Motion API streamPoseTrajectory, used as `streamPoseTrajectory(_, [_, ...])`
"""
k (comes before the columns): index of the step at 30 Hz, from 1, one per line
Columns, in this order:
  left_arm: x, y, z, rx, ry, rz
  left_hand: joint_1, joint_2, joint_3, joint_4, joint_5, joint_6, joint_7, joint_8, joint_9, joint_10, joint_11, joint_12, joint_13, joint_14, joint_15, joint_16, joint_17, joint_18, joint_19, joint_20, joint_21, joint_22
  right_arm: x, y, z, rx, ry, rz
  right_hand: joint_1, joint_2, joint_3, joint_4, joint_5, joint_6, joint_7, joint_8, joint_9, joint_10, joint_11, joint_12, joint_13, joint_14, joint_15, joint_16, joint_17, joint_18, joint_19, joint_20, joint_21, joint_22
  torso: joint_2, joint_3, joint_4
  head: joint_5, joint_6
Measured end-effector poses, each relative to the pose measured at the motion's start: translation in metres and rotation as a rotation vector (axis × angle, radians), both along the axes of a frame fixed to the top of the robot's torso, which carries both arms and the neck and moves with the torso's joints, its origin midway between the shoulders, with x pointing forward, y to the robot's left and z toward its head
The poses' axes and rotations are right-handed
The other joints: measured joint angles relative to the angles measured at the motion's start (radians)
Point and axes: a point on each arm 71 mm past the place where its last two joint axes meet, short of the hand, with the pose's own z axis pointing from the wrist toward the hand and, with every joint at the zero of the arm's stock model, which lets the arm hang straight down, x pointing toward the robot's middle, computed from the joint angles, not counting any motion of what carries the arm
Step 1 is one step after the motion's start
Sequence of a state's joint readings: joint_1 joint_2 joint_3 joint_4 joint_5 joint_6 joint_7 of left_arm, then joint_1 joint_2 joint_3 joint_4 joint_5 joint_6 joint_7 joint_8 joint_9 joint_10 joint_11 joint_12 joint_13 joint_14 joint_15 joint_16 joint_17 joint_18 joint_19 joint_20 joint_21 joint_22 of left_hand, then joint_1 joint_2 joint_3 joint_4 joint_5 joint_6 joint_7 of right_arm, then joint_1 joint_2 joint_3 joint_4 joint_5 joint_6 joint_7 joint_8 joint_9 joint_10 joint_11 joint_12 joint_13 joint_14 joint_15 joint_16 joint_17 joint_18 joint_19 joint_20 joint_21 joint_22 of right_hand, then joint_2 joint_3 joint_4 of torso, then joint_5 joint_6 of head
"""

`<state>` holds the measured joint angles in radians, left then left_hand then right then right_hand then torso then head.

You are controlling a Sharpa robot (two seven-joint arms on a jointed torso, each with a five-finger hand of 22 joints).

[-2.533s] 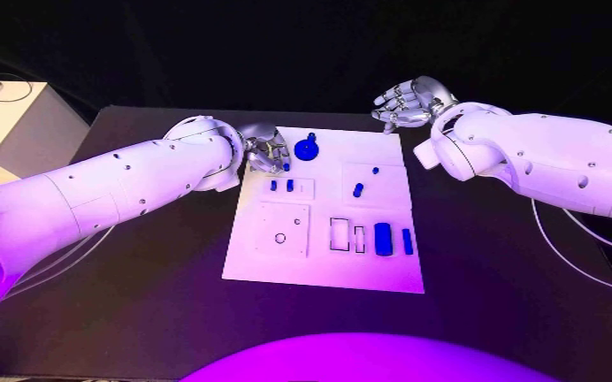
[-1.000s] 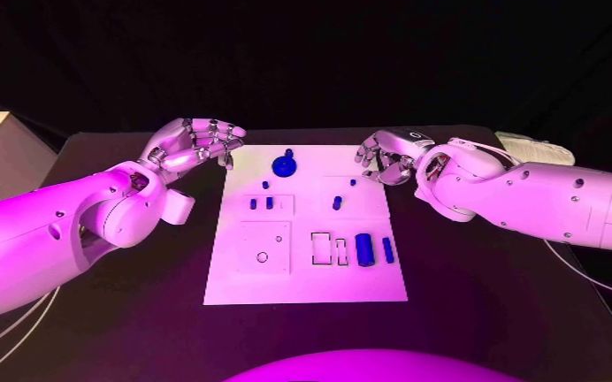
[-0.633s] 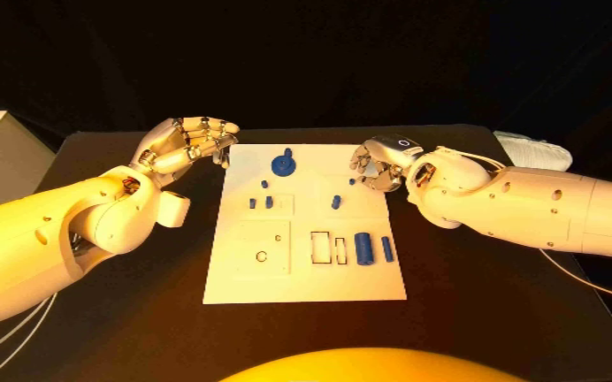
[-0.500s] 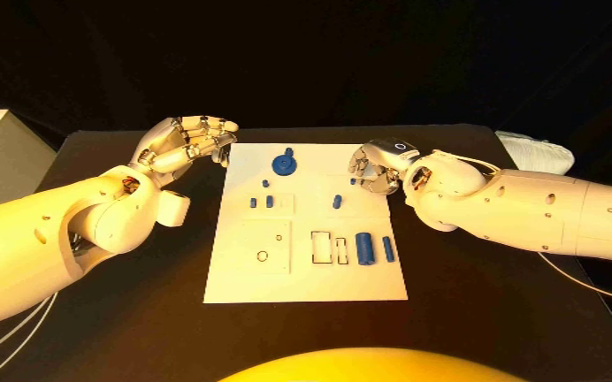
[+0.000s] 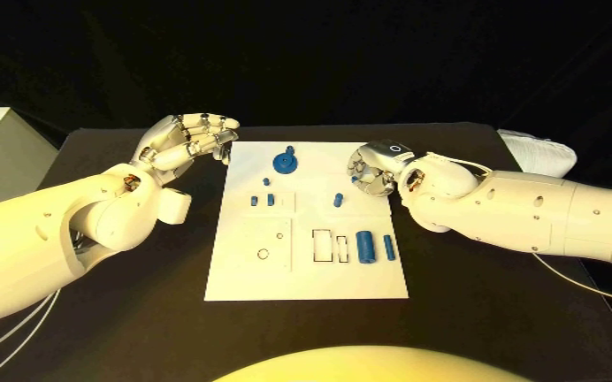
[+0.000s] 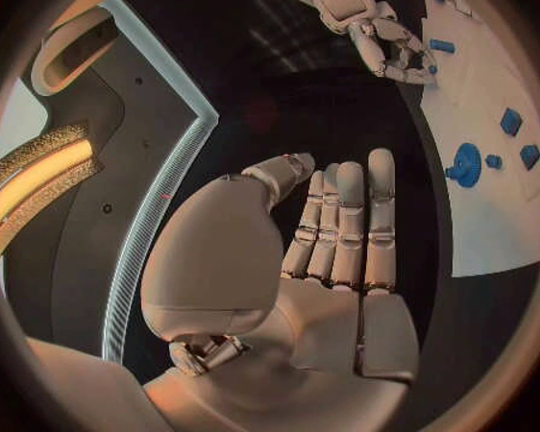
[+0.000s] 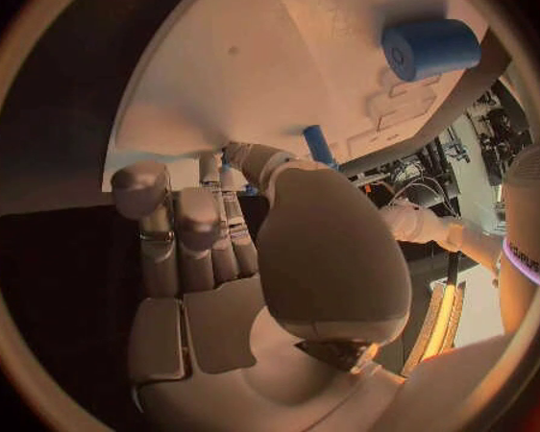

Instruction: Assemble the parts on the task board

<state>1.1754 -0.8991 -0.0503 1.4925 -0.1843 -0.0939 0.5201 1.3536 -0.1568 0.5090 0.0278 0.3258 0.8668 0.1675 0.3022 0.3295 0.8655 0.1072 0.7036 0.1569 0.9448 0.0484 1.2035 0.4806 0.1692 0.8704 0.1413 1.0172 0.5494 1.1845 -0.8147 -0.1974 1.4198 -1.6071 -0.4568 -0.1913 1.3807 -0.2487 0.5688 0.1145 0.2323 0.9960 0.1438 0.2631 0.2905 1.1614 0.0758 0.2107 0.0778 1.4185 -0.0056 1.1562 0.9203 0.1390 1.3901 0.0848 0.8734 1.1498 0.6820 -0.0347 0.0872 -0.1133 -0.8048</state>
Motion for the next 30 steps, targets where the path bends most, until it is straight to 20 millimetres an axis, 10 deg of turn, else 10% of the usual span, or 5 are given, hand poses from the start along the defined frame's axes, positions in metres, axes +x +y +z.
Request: streamPoseTrajectory(30, [0.0,-0.001,-0.001,0.003,0.019,-0.008,0.0,0.0,0.0,0.0,0.0,0.004,0.004,0.0,0.0,0.0,0.0,-0.008,-0.004,0.0,0.0,0.0,0.0,0.0,0.006,0.002,-0.004,-0.002,0.002,0.012,-0.004,-0.048,-0.029,0.011,0.026,0.022,0.058,-0.067,0.0,0.08,-0.03,0.049,0.055,0.074,0.003,-0.022,0.032,0.042,-0.033,0.099,0.135,-0.032,0.046,-0.022,0.182,0.128,-0.002,0.0003,-0.002,-0.001,-0.009])
